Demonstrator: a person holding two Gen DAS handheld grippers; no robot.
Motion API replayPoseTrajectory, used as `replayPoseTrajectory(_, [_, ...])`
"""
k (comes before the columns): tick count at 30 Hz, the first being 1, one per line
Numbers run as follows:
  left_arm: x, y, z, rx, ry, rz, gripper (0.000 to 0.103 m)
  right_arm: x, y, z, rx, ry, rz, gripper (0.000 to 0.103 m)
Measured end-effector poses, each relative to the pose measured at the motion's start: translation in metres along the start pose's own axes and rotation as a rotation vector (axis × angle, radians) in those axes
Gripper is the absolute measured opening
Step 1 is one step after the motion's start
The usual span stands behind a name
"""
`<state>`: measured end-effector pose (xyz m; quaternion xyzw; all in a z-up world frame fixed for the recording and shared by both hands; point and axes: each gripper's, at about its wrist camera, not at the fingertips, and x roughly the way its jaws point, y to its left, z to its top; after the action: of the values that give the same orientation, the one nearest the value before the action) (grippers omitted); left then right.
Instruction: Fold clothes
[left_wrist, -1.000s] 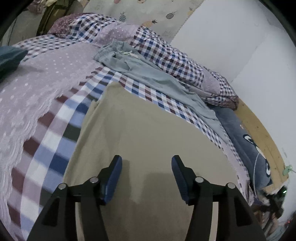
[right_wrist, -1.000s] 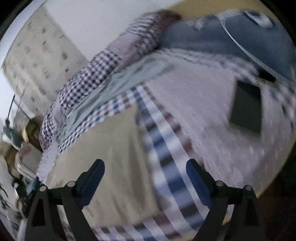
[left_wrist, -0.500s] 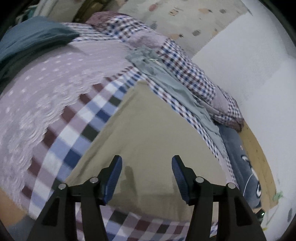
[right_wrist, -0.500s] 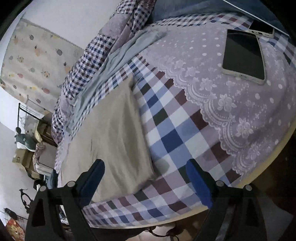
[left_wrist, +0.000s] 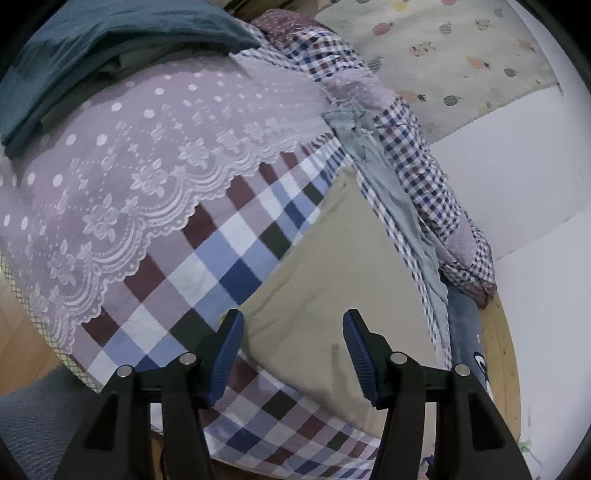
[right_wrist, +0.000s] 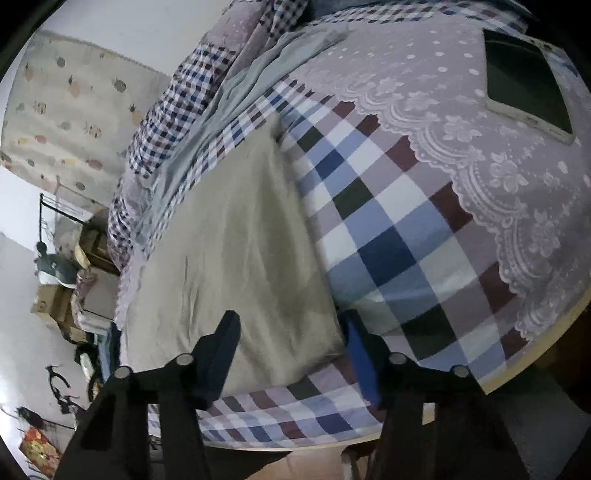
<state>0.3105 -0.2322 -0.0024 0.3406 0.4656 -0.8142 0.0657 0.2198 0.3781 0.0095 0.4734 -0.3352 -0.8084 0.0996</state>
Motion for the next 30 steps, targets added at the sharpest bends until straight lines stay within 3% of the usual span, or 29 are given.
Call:
replayPoseTrajectory(1, [0.001, 0.002, 0.000, -0.006, 0.000, 0.003, 0.060, 0.000, 0.001, 0.000, -0.001, 0.000, -0.005, 0.047])
replayPoseTrajectory(3, [0.002, 0.007, 0.001, -0.021, -0.002, 0.005, 0.060, 0.001, 0.001, 0.000, -0.002, 0.002, -0.012, 0.018])
replayPoseTrajectory(4, [0.004, 0.007, 0.001, -0.025, -0.001, 0.004, 0.060, 0.001, 0.002, 0.000, -0.004, 0.001, -0.012, 0.015])
replayPoseTrajectory(6, [0.006, 0.008, 0.001, -0.034, 0.003, 0.003, 0.060, 0.000, 0.004, -0.001, -0.016, -0.001, -0.014, 0.012])
replayPoseTrajectory(11, [0.010, 0.006, -0.005, -0.017, 0.026, 0.100, 0.060, -0.007, -0.001, -0.002, 0.002, -0.018, -0.010, 0.012])
replayPoseTrajectory(20, [0.024, 0.011, -0.005, -0.083, 0.052, 0.042, 0.059, 0.000, 0.001, -0.004, -0.022, 0.021, -0.009, 0.013])
replayPoseTrajectory(21, [0.024, 0.011, -0.005, -0.089, 0.049, 0.049, 0.053, 0.000, 0.001, -0.005, -0.028, 0.020, -0.015, 0.012])
replayPoseTrajectory(22, [0.025, 0.012, -0.005, -0.095, 0.045, 0.055, 0.038, 0.000, 0.001, -0.005, -0.035, 0.018, -0.021, 0.011])
replayPoseTrajectory(24, [0.024, 0.013, -0.005, -0.106, 0.035, 0.062, 0.028, -0.002, 0.004, -0.006, -0.059, 0.003, -0.045, 0.007])
replayPoseTrajectory(25, [0.023, 0.014, -0.004, -0.104, 0.028, 0.058, 0.017, -0.003, 0.005, -0.006, -0.072, -0.005, -0.057, 0.005])
replayPoseTrajectory(30, [0.010, 0.007, -0.002, -0.080, -0.031, 0.017, 0.009, -0.025, 0.008, -0.009, -0.099, -0.079, -0.073, 0.003])
